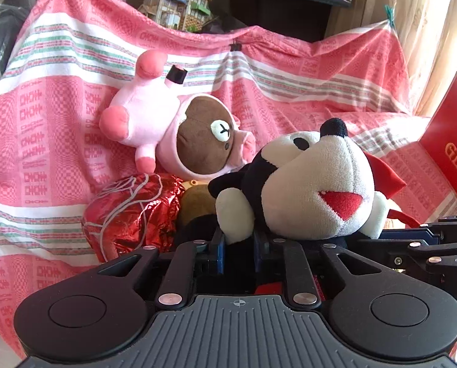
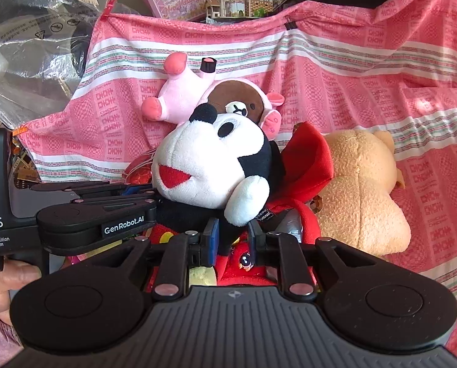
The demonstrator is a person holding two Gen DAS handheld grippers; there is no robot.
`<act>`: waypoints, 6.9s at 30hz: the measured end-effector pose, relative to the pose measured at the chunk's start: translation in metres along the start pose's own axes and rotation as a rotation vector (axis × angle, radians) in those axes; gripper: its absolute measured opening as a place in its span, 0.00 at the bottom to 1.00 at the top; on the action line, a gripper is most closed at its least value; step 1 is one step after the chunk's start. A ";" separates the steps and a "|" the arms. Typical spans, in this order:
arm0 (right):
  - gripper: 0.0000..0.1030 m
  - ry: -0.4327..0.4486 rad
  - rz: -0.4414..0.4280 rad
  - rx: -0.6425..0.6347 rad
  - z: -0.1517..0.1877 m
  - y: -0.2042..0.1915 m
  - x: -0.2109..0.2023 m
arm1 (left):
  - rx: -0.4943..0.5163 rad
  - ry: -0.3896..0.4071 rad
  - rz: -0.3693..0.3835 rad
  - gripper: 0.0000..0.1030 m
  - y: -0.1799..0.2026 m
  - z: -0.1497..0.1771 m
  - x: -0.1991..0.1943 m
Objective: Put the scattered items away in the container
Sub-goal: 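Lift the Mickey plush with the right gripper away from the pile, then carry the Mickey plush with the right gripper into the red box, then open the right gripper to drop the plush and swing back, then lower the right gripper onto the red lion-face headbands and close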
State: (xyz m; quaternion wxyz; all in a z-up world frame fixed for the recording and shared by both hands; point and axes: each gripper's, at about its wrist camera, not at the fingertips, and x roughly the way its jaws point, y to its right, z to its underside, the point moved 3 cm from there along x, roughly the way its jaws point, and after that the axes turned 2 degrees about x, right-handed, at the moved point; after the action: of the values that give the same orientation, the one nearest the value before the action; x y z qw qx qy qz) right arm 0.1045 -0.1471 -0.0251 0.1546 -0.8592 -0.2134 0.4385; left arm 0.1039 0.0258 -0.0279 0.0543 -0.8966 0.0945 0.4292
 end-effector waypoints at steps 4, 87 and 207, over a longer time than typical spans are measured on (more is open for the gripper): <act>0.40 0.024 0.000 0.017 -0.004 0.002 -0.005 | -0.005 -0.016 0.021 0.14 -0.004 0.005 -0.003; 0.32 0.474 0.529 0.123 0.060 0.363 -0.421 | 0.333 0.164 0.411 0.33 0.610 -0.046 -0.056; 0.10 -0.196 0.077 -0.248 0.047 0.027 0.015 | -0.071 -0.101 -0.007 0.08 0.049 0.076 -0.001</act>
State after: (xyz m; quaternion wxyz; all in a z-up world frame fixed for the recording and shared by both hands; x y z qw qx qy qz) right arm 0.0807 -0.1588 -0.0744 0.0089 -0.8323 -0.2469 0.4962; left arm 0.0349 -0.0083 -0.0751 0.0285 -0.8756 0.0732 0.4766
